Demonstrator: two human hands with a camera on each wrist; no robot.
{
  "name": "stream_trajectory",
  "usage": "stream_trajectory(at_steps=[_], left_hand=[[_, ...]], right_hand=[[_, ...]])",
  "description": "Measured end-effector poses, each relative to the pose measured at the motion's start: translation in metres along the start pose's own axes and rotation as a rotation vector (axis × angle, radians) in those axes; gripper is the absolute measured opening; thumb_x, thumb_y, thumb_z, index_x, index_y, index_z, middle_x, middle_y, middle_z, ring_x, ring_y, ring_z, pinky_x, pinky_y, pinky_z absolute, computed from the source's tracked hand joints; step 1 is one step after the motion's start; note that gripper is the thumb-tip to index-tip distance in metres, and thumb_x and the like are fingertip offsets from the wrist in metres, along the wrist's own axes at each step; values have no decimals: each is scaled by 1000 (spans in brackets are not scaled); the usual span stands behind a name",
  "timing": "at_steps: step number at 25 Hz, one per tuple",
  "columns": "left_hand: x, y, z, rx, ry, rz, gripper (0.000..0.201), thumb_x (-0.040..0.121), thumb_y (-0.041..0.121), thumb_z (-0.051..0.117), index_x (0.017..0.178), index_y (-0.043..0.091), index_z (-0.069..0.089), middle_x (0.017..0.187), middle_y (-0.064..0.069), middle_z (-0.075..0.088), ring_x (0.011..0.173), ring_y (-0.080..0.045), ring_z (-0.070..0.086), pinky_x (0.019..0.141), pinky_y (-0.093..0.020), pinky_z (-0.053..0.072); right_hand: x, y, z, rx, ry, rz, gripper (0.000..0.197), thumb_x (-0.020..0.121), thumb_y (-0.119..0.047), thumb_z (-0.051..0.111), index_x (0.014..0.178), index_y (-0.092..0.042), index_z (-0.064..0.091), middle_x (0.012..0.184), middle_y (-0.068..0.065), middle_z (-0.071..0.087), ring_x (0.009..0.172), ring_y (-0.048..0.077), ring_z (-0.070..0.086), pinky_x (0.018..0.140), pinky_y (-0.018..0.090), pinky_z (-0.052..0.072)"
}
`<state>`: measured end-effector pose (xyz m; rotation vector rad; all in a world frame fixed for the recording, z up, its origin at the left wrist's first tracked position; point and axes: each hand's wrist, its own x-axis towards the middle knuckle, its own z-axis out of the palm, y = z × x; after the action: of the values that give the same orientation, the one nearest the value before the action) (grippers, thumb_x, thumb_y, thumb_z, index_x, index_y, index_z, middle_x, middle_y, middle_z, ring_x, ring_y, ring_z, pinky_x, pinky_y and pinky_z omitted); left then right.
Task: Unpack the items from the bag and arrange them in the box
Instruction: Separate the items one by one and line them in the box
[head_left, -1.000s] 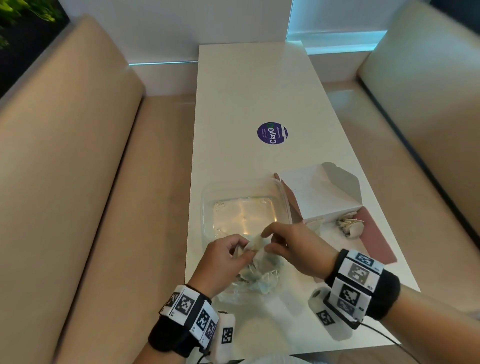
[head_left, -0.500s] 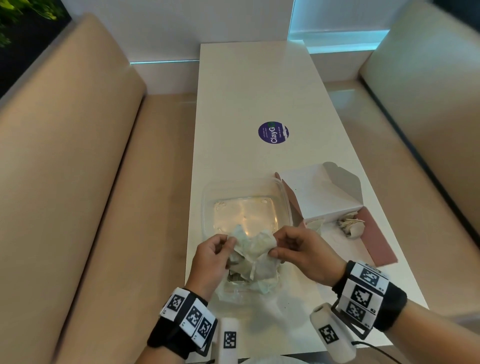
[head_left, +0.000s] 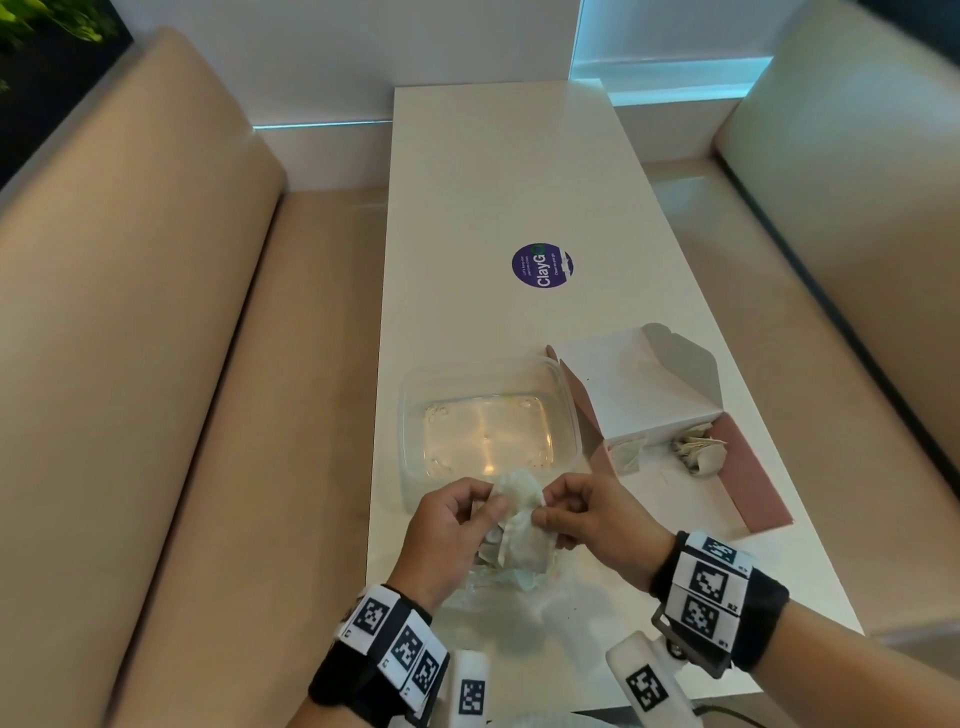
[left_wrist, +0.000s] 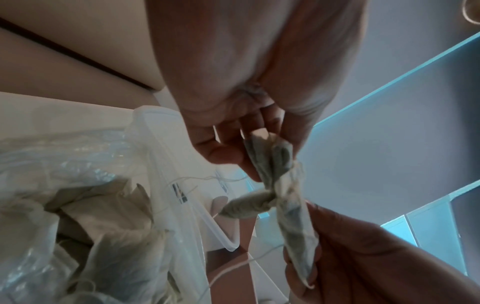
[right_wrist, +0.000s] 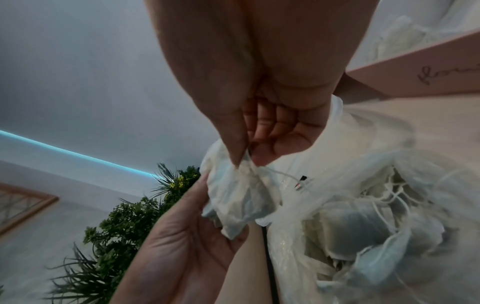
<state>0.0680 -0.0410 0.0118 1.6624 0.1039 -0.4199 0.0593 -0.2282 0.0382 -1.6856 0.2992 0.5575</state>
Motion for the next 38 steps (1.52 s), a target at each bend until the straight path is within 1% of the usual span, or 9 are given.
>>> stream_trajectory(at_steps=[5, 12, 16, 18, 23, 26, 29, 33, 38], left_hand=[[3, -2, -5, 162, 33, 29, 9, 87, 19, 67, 79, 21, 68, 55, 16, 55, 53, 1, 50, 60, -16, 43], [3, -6, -10, 340, -100, 27, 11, 87, 25, 67, 76, 27, 68, 58, 21, 56, 59, 2, 48, 62, -17, 41], [3, 7, -6, 311, -280, 38, 9, 89, 30, 64, 86, 26, 71, 74, 9, 69, 71, -19, 63, 74, -35, 57], [2, 10, -8, 340, -293, 66, 10, 89, 33, 63, 88, 27, 71, 79, 4, 71, 72, -18, 63, 74, -38, 54], [-3, 8, -12, 324, -273, 68, 9, 89, 27, 65, 84, 31, 71, 70, 14, 65, 63, -1, 51, 69, -34, 50], [-6, 5, -13, 308, -208, 48, 9, 89, 30, 64, 85, 33, 71, 72, 20, 66, 67, 3, 55, 70, -24, 47], [-9, -2, -25, 565, -73, 117, 22, 91, 38, 58, 107, 26, 68, 97, 21, 65, 93, -1, 59, 83, -22, 45], [-15, -23, -27, 1163, -379, 148, 61, 80, 69, 38, 123, 29, 56, 122, 14, 59, 118, -10, 46, 97, -31, 30], [-9, -33, -7, 1261, -419, 167, 28, 94, 43, 45, 105, 25, 64, 108, 11, 64, 113, -13, 48, 94, -35, 25]], right_hand=[[-1, 3, -20, -179, -9, -19, 16, 83, -11, 68, 98, -9, 64, 58, -5, 61, 52, 6, 56, 56, 18, 48], [-8, -22, -32, -590, -367, -228, 5, 85, -24, 66, 89, -24, 69, 77, -14, 63, 69, -3, 53, 67, 10, 41], [2, -29, -13, -816, -202, -390, 26, 89, -25, 61, 114, -22, 62, 91, -7, 64, 78, 6, 56, 78, 20, 48], [6, -26, -7, -840, -124, -414, 31, 91, -25, 58, 121, -21, 58, 99, -3, 66, 85, 10, 60, 83, 24, 49], [11, -12, -4, -819, -106, -453, 11, 90, -23, 59, 92, -15, 65, 87, -3, 62, 78, 10, 54, 73, 20, 42], [10, -2, -6, -821, -101, -475, 9, 90, -26, 57, 90, -17, 60, 94, -8, 51, 87, 10, 48, 78, 20, 40], [5, 2, -19, -786, -34, -489, 5, 90, -24, 58, 87, -20, 56, 100, -7, 54, 91, 8, 50, 82, 16, 40], [-10, 6, -38, -775, 52, -398, 8, 90, -24, 57, 88, -17, 59, 84, -8, 60, 72, 2, 53, 65, 12, 41], [-17, 24, -30, -833, -39, -327, 8, 92, -25, 53, 88, -18, 55, 80, -5, 62, 66, 9, 55, 61, 15, 42]])
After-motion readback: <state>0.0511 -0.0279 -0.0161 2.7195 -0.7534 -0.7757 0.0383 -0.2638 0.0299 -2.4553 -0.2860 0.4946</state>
